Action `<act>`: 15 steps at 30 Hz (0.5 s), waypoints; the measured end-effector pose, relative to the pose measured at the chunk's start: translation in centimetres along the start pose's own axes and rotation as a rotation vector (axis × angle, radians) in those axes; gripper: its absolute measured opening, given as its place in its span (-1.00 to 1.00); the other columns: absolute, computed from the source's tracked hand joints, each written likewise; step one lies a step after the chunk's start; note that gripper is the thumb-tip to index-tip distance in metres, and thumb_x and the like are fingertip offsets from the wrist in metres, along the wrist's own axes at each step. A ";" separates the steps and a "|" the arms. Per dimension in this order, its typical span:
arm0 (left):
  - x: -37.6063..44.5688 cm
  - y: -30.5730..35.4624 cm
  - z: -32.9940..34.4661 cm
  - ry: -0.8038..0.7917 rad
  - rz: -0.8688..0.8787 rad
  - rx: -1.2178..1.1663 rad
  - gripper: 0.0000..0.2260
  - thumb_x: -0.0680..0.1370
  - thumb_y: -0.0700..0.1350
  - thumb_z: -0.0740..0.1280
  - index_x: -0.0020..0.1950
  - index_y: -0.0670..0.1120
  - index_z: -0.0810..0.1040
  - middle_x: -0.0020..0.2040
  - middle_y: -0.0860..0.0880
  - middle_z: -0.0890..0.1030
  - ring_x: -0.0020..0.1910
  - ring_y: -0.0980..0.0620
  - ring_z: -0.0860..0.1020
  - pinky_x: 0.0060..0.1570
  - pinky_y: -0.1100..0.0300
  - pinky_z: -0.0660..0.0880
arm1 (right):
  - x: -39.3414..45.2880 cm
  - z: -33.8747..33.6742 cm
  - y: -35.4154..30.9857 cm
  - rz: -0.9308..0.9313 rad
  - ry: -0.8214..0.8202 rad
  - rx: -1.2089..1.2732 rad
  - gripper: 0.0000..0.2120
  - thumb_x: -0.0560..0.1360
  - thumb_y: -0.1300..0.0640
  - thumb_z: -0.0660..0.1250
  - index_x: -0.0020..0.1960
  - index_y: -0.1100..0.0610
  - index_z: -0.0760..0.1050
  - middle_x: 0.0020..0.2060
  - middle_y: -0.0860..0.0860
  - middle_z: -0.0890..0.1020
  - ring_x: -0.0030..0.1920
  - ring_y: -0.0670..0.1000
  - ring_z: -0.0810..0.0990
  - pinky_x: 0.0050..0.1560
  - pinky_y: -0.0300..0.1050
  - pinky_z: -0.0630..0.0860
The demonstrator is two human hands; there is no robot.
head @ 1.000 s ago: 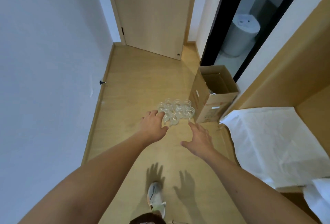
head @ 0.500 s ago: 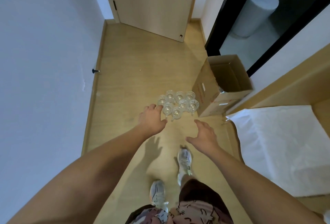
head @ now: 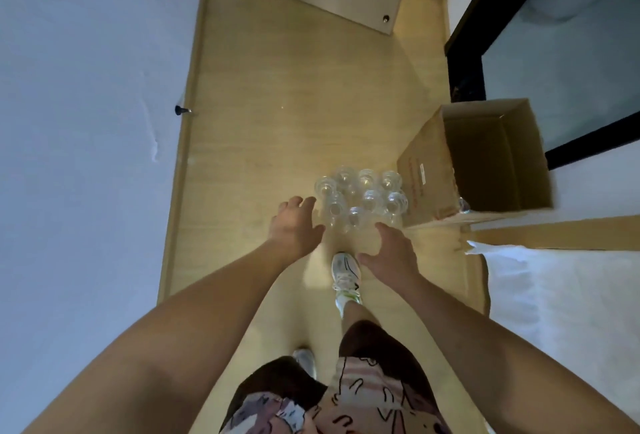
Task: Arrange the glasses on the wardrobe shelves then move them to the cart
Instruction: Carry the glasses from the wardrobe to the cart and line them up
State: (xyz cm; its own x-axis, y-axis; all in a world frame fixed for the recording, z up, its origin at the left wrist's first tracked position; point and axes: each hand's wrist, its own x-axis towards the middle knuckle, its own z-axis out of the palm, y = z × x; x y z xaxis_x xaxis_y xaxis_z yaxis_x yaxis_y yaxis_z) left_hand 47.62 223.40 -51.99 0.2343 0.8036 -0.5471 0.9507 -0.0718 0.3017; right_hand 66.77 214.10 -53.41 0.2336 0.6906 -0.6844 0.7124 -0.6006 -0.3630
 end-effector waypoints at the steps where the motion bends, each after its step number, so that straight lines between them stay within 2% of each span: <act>1: 1.3 0.4 0.4 -0.006 0.001 -0.005 -0.43 0.57 0.07 0.37 0.53 -0.07 0.33 0.42 -0.15 0.42 0.38 -0.22 0.37 0.30 -0.08 0.44 | 1.3 -0.3 0.1 0.004 -0.009 0.003 -0.17 0.45 -0.15 0.48 0.58 0.07 0.20 0.47 0.12 0.37 0.46 0.21 0.33 0.42 0.13 0.35; 4: 5.1 1.2 2.0 -0.038 -0.017 -0.050 -0.43 0.57 0.05 0.38 0.53 -0.09 0.34 0.40 -0.18 0.44 0.36 -0.25 0.40 0.28 -0.09 0.45 | 5.2 -0.5 0.6 0.033 -0.040 0.003 -0.18 0.45 -0.18 0.47 0.57 0.07 0.23 0.47 0.14 0.38 0.45 0.22 0.35 0.40 0.14 0.37; 9: 10.0 0.6 5.7 -0.075 -0.125 -0.154 -0.40 0.56 0.05 0.38 0.56 -0.08 0.32 0.45 -0.20 0.41 0.41 -0.24 0.38 0.39 -0.01 0.35 | 10.6 1.5 1.6 0.065 -0.115 -0.002 -0.21 0.49 -0.14 0.43 0.60 0.05 0.18 0.48 0.14 0.35 0.45 0.22 0.33 0.41 0.13 0.35; 15: 15.6 -1.5 13.2 -0.061 -0.214 -0.262 -0.38 0.55 0.05 0.43 0.55 -0.08 0.34 0.44 -0.13 0.43 0.42 -0.14 0.39 0.35 0.07 0.33 | 17.6 6.2 4.2 0.110 -0.135 0.053 -0.25 0.47 -0.10 0.44 0.55 0.06 0.24 0.41 0.13 0.41 0.40 0.21 0.38 0.37 0.14 0.38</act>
State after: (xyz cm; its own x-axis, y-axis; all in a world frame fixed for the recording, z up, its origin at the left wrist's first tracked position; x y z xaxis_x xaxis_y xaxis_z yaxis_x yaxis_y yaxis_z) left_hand 52.52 228.27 -71.26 0.0543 0.7466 -0.6631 0.8971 0.2551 0.3607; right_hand 69.78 221.23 -70.86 0.2148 0.5615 -0.7991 0.6505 -0.6925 -0.3118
